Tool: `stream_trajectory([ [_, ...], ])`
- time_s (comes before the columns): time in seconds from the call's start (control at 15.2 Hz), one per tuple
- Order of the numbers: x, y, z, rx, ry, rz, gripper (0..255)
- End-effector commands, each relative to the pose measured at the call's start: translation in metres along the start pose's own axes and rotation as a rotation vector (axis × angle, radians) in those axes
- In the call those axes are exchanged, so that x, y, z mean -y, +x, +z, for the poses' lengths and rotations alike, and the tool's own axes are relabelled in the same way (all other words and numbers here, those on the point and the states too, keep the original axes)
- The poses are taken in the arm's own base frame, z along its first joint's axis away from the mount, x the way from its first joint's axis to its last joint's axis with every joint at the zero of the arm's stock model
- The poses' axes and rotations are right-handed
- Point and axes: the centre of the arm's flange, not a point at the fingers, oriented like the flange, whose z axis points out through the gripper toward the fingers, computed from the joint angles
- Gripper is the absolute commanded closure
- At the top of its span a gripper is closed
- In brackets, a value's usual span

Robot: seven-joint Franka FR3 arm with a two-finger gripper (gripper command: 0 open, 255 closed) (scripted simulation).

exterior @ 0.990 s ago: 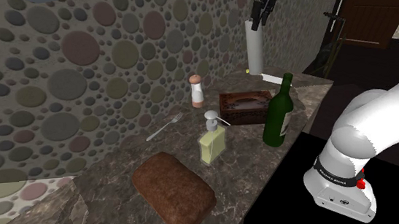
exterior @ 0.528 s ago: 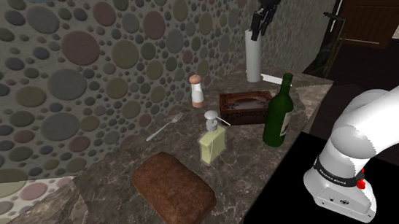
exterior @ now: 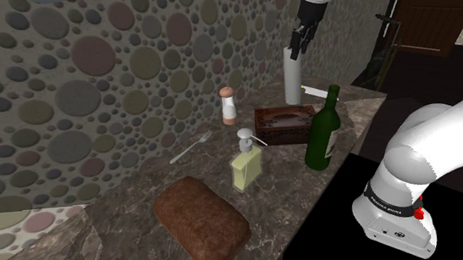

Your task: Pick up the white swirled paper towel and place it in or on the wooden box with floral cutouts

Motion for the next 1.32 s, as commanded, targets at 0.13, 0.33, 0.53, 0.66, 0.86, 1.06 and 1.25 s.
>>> stream_trajectory([
  [0.13,0.0,-0.004,0.021,0.0,0.0,0.0,255],
  [0.33,0.0,-0.008,0.037,0.0,0.0,0.0,255],
  [0.53,0.0,-0.011,0.052,0.0,0.0,0.0,255],
  [0.66,0.0,-0.013,0.063,0.0,0.0,0.0,255],
  [0.86,0.0,-0.015,0.07,0.0,0.0,0.0,255],
  [1.06,0.0,-0.014,0.07,0.0,0.0,0.0,255],
  [1.25,0.0,-0.014,0.07,0.0,0.0,0.0,255],
])
